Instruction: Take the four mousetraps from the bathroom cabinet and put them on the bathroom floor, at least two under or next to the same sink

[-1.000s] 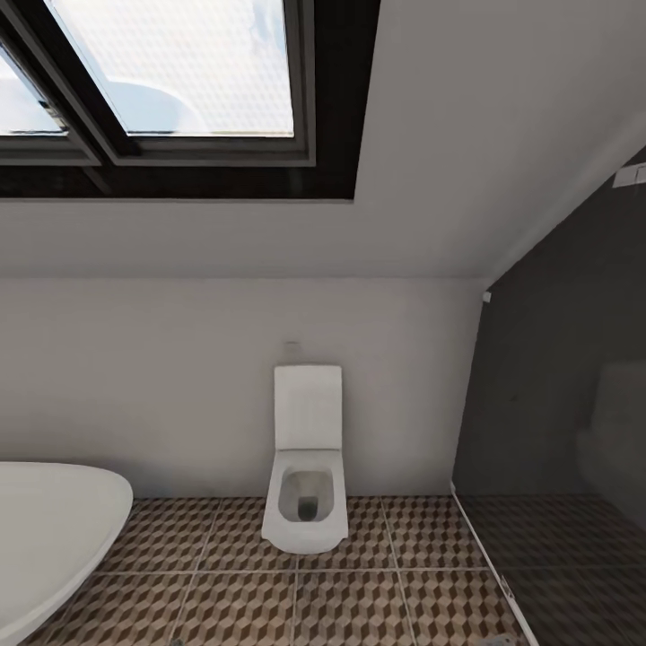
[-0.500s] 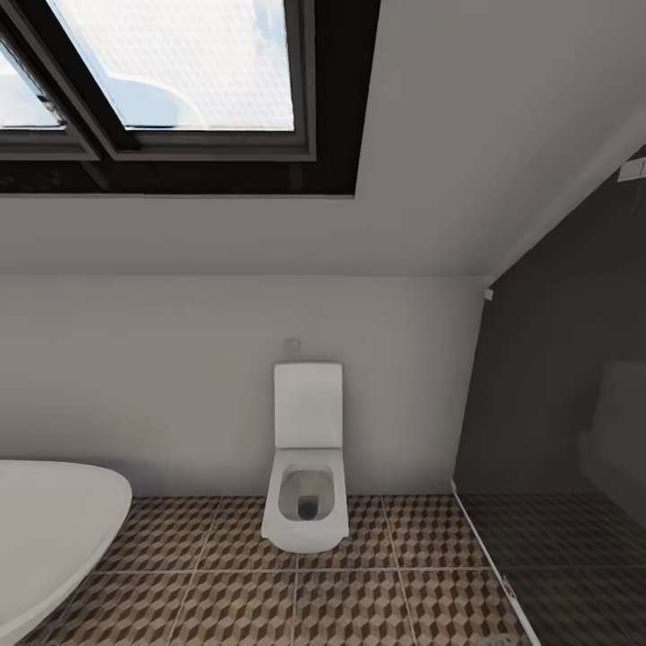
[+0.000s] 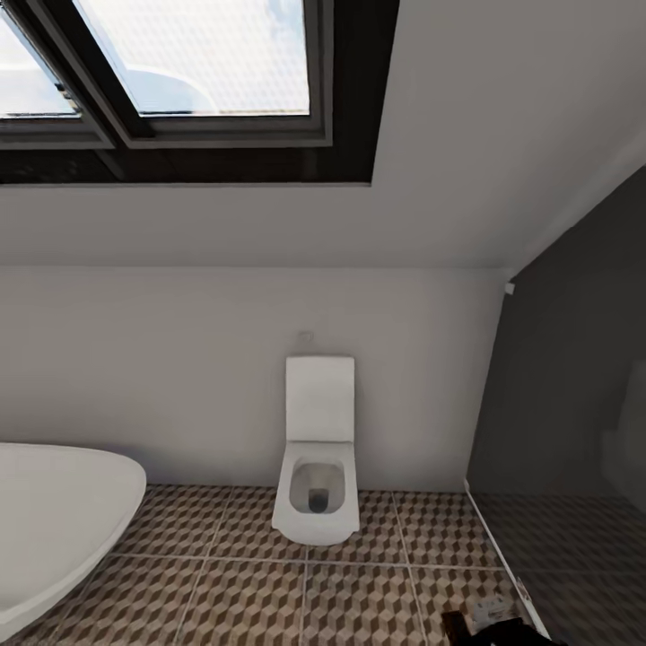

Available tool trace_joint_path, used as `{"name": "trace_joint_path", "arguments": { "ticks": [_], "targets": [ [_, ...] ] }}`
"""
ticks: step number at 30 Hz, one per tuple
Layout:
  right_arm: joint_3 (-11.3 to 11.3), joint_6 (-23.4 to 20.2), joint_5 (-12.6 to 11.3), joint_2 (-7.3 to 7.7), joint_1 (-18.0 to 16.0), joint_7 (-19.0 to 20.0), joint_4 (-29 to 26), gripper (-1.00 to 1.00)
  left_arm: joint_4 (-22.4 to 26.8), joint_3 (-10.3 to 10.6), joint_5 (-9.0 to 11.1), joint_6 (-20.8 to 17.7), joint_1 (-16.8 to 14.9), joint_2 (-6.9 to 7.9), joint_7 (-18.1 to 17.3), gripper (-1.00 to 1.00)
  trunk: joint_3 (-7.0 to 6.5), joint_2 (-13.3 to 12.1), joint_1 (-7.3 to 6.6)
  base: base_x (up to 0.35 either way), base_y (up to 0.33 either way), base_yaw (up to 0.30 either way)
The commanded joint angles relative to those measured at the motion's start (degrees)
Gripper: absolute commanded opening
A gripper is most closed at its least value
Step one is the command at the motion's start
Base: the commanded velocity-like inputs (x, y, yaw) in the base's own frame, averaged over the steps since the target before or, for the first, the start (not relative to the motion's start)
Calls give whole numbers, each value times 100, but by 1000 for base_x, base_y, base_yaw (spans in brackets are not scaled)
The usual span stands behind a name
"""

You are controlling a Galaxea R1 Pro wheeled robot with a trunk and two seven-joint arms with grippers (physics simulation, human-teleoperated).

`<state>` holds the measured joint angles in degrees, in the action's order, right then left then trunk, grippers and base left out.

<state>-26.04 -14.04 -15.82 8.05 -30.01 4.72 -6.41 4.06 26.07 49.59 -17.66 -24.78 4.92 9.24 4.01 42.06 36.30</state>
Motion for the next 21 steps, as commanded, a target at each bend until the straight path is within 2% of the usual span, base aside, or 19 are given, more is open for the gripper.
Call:
{"name": "trace_joint_path", "arguments": {
  "ticks": [1, 7, 11, 13, 14, 15, 16, 18, 19, 21],
  "targets": [
    [-46, -103, -77, -31, -30, -14, -66, -100, 24, 48, 38, -132, -110, 6, 35, -100, 38, 51, 24, 0, 0, 127],
    [-36, -265, -82, -105, -317, -58, -146, -100, 32, 48, 34, -369, -589, 0, 35, -100, 199, 291, 156, 0, 0, 127],
    [-28, -297, -88, -112, -491, -65, -152, -100, 38, 53, 21, -405, -783, -16, 35, -100, 306, 452, 244, 0, 0, 127],
    [45, -305, -93, -111, -537, -66, -151, -100, 40, 55, 3, -410, -894, -22, 35, -100, 360, 532, 288, 0, 0, 127],
    [237, -307, -95, -114, -556, -67, -150, -100, 41, 57, -23, -412, -988, -22, 34, -100, 386, 572, 310, 0, 0, 106],
    [329, -306, -94, -115, -560, -67, -150, -100, 42, 57, -33, -412, -1020, -23, 34, -100, 413, 612, 332, 0, 0, 90],
    [539, -304, -92, -120, -566, -67, -152, -100, 42, 57, -47, -413, -1084, -23, 34, -100, 440, 652, 353, 0, 0, 58],
    [760, -303, -90, -133, -570, -67, -152, -100, 42, 57, -61, -413, -1147, -24, 34, -100, 495, 732, 397, 0, 0, 42],
    [961, -302, -88, -155, -572, -67, -152, -100, 42, 57, -78, -413, -1203, -30, 34, -100, 522, 773, 419, 0, 0, 24],
    [1114, -302, -85, -179, -574, -67, -151, -100, 42, 58, -94, -414, -1246, -36, 34, -100, 576, 853, 463, 0, 0, 17]
  ]
}}
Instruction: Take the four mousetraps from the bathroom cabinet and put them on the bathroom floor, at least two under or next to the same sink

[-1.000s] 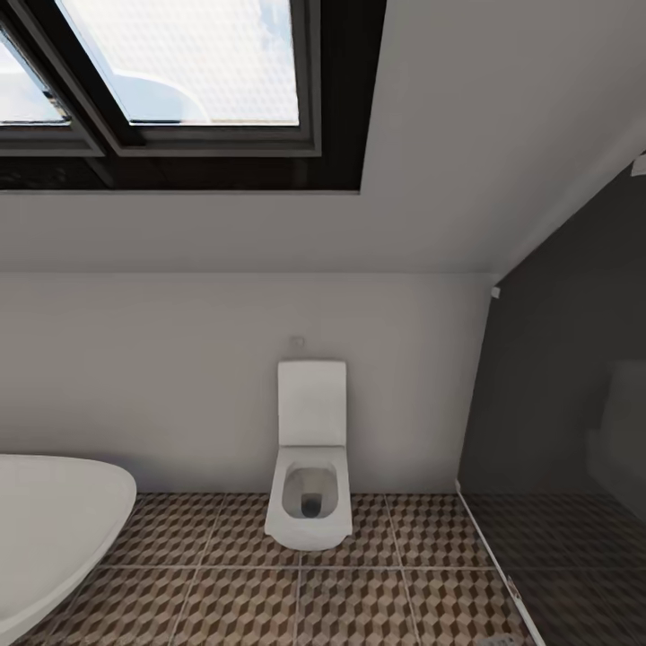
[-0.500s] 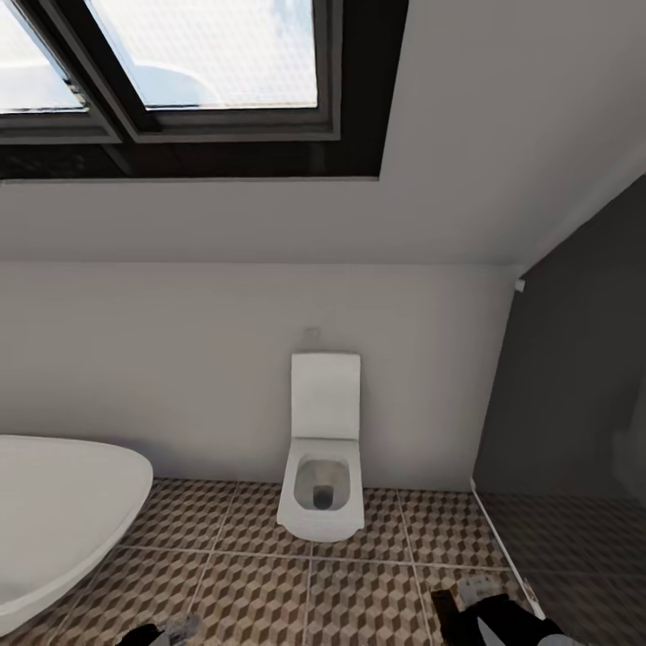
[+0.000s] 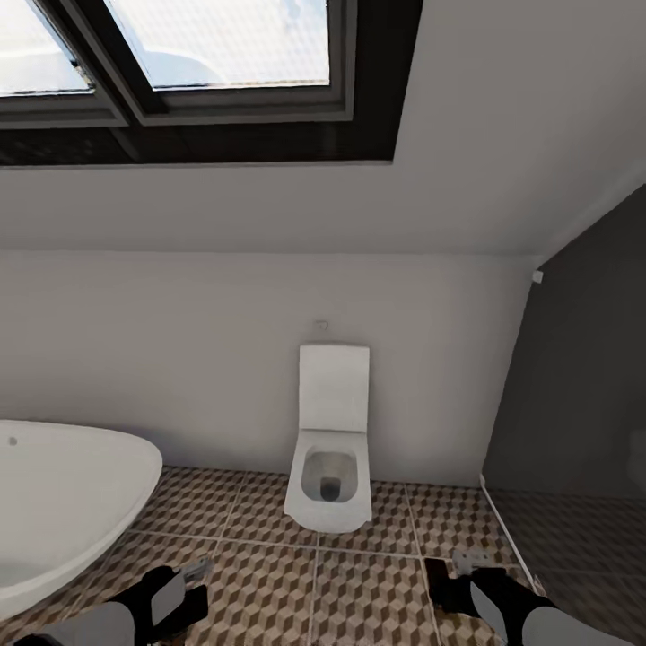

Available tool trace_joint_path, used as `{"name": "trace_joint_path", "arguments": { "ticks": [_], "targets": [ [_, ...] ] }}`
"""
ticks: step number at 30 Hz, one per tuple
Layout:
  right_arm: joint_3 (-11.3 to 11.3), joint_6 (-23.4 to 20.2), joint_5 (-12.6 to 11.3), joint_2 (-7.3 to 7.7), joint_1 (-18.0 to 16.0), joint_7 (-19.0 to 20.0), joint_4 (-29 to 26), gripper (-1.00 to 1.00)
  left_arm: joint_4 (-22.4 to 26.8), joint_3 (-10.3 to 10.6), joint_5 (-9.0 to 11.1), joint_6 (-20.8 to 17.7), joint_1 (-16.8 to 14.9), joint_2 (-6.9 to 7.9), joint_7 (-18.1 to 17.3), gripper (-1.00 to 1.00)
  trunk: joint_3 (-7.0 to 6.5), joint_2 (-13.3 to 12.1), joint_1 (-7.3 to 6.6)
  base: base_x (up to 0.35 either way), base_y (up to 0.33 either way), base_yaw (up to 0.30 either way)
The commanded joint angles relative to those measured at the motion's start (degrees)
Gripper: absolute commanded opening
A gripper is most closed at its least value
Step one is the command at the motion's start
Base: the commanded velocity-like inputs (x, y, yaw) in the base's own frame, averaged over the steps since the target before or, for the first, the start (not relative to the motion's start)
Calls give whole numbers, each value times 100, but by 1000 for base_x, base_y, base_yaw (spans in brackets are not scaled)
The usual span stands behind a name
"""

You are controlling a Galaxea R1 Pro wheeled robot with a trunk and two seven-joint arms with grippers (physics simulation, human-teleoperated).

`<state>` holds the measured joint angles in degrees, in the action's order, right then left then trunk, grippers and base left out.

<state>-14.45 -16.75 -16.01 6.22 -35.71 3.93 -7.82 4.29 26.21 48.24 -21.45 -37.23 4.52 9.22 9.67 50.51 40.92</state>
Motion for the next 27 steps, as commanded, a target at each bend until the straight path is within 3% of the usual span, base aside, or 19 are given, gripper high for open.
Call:
{"name": "trace_joint_path", "arguments": {
  "ticks": [1, 7, 13, 20, 27],
  "targets": [
    [12, -31, -65, -10, -4, 11, -10, -100, 19, 44, 34, -35, -17, 0, 36, -100, 37, 48, 23, 0, 0, 12],
    [211, -30, -68, -112, -5, 11, -9, -100, 99, 48, 0, -47, -127, -10, 15, -100, 201, 289, 155, 0, 0, 5],
    [248, -23, -75, -138, -6, 11, -9, -100, 308, 51, -97, -82, -235, -20, -25, -100, 364, 530, 287, 0, 0, 1],
    [266, 18, -77, -170, -6, 11, -9, -100, 575, 54, -754, -458, -296, -68, -387, -100, 556, 811, 441, 0, 0, 0],
    [267, 22, -75, -197, -5, 11, -11, -100, 629, 44, -991, -509, -451, -62, -686, -100, 747, 1091, 594, 0, 0, 0]
  ]
}}
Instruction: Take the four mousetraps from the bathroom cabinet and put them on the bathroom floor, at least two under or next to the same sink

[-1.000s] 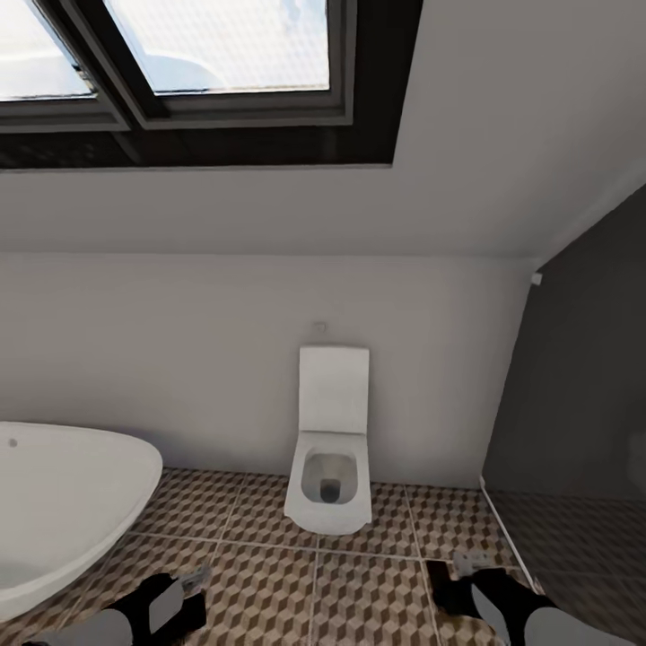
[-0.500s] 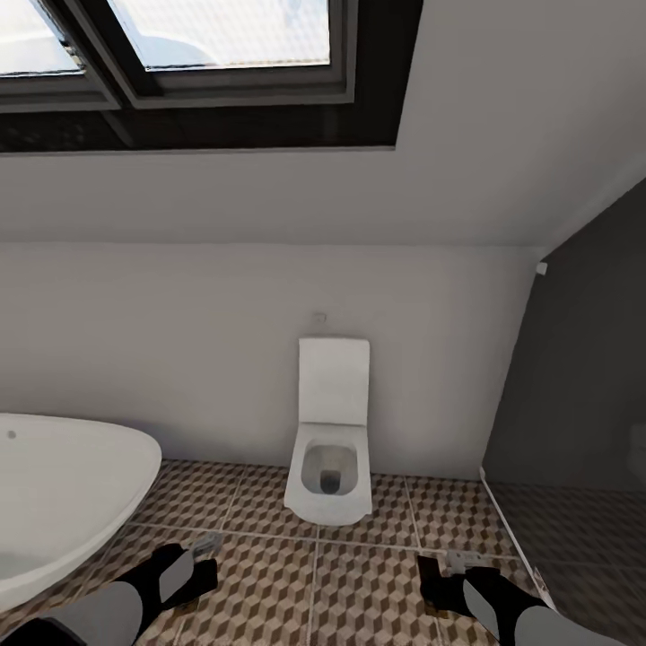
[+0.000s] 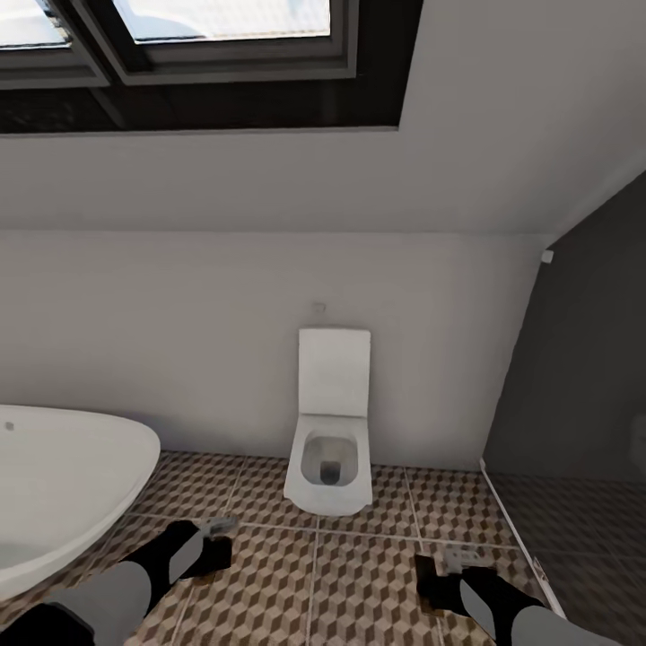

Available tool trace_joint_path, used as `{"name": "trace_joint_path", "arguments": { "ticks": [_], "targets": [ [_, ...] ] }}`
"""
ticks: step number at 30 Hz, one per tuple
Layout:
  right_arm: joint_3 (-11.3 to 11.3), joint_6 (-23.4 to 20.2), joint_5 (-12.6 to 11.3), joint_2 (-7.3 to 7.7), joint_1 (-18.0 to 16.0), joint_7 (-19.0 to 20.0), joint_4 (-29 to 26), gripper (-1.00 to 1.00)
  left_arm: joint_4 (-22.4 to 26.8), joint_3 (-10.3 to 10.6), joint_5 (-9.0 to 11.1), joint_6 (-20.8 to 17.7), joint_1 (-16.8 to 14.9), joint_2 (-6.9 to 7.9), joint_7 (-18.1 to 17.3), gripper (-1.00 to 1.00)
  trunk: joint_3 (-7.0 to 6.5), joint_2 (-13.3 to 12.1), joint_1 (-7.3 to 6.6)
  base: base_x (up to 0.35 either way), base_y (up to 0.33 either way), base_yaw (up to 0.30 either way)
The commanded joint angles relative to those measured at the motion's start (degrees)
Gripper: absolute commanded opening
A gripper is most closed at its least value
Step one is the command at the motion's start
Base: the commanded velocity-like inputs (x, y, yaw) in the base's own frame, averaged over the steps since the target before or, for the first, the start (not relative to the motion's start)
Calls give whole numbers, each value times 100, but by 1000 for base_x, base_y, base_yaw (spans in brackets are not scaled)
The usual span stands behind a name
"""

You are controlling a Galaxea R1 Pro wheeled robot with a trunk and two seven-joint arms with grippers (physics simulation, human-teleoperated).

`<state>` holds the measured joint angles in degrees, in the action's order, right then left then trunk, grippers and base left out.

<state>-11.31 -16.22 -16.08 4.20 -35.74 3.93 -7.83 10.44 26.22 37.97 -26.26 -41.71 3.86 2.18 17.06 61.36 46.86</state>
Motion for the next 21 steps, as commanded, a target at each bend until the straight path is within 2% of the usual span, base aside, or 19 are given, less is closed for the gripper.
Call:
{"name": "trace_joint_path", "arguments": {
  "ticks": [1, 6, 13, 21],
  "targets": [
    [-47, -31, -67, 4, -3, 11, -11, -100, 10, 42, 28, -33, -44, 4, 10, -100, 36, 47, 23, 0, 0, 0],
    [-40, -33, -63, 2, 0, 19, -63, -100, -10, 41, 12, -133, -261, 7, -19, -100, 166, 247, 133, 0, 0, 0],
    [-45, -59, -62, -5, -2, 26, -373, -100, -14, 41, 1, -368, -308, 10, -21, -100, 301, 528, 286, 0, 0, 0],
    [-47, -69, -48, -185, -5, -6, -453, -100, -16, 41, -1, -380, -311, 5, -16, -100, 445, 849, 462, 0, 0, 0]
  ]
}}
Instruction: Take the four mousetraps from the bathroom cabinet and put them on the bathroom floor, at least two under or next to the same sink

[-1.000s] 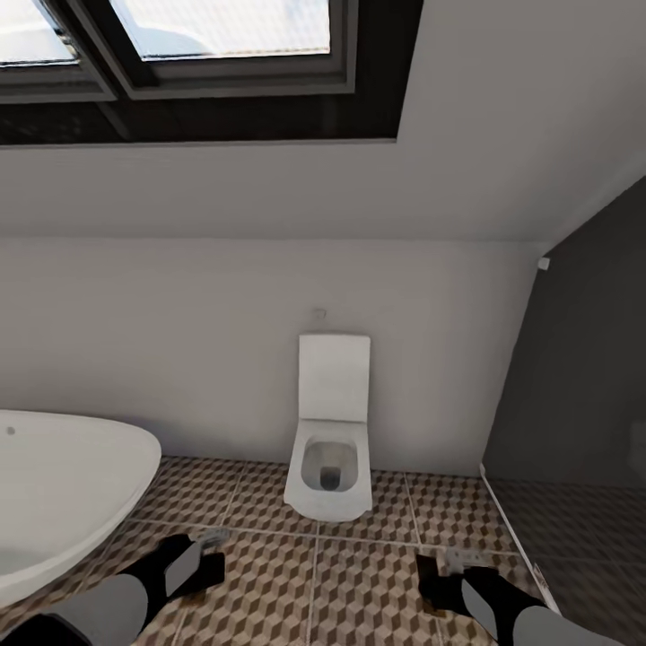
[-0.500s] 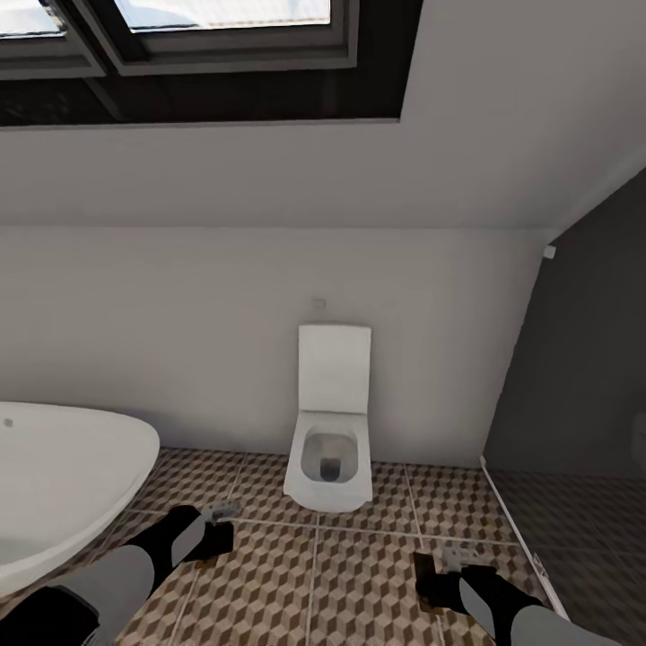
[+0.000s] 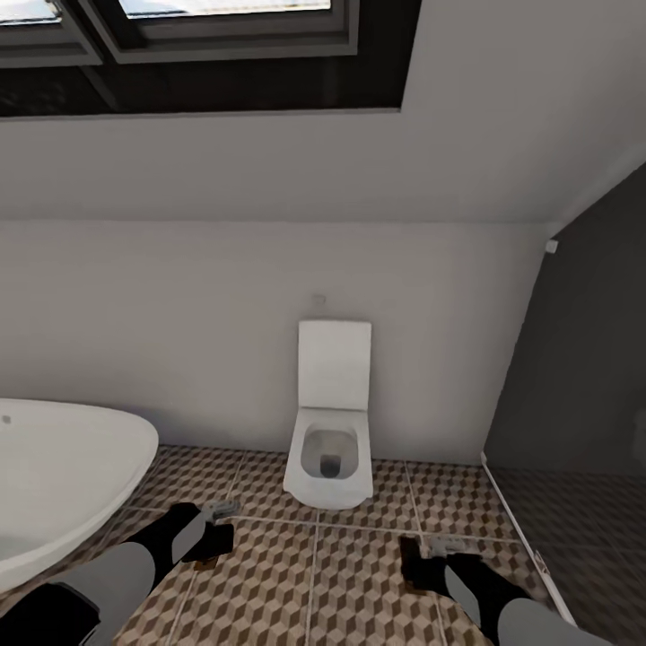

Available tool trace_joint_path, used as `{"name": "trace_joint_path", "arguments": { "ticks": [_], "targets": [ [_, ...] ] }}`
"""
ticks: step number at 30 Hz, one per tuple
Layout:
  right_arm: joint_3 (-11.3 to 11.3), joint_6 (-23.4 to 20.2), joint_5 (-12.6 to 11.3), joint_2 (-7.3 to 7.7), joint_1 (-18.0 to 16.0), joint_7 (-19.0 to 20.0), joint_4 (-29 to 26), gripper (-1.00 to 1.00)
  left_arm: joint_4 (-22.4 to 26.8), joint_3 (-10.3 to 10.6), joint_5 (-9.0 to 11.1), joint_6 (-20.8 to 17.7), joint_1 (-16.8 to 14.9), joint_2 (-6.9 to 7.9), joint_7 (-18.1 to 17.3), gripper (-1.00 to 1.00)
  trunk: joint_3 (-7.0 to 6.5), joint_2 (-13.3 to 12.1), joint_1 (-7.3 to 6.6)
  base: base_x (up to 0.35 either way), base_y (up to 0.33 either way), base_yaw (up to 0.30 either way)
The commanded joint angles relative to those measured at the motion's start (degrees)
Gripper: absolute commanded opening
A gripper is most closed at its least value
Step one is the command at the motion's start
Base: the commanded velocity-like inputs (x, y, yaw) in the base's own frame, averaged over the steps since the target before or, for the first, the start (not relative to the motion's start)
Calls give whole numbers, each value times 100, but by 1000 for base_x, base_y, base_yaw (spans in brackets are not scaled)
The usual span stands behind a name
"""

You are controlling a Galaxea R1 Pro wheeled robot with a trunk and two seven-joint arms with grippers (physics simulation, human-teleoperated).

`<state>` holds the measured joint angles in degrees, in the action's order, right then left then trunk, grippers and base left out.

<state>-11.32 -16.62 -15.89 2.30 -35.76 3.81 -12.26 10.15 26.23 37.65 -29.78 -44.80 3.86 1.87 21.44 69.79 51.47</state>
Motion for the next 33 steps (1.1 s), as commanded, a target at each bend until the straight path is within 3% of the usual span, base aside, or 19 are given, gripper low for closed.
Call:
{"name": "trace_joint_path", "arguments": {
  "ticks": [1, 2, 6, 10, 18, 25, 33],
  "targets": [
    [-46, -35, -65, -23, -7, -29, -11, -100, 14, 40, 32, -27, -2, 5, 16, -100, 25, 46, 23, 0, 0, 0],
    [-46, -40, -65, -38, -16, -87, -12, -100, 14, 40, 32, -27, -2, 6, 18, -100, 43, 86, 45, 0, 0, 0],
    [-46, -43, -57, -267, -227, -1117, -7, -100, 15, 40, 32, -20, -2, 9, 29, -100, 115, 246, 133, 0, 0, 0],
    [-46, -43, -59, -356, -291, -1379, -4, -100, 47, 40, 30, -19, -2, 0, 51, -100, 187, 407, 220, 0, 0, 0],
    [-60, -39, -63, -393, -316, -1460, 32, -100, 81, 44, -30, -19, -9, -105, 82, -100, 330, 728, 396, 0, 0, 0],
    [-65, -42, -63, -405, -314, -1361, 39, -100, 52, 45, -684, -19, -11, -226, 100, -100, 456, 1008, 550, 0, 0, 0],
    [-73, -115, -60, -398, -309, -1234, 39, -100, 52, 40, -825, -6, -11, -270, 104, -100, 609, 1329, 726, 127, 0, 0]
  ]
}}
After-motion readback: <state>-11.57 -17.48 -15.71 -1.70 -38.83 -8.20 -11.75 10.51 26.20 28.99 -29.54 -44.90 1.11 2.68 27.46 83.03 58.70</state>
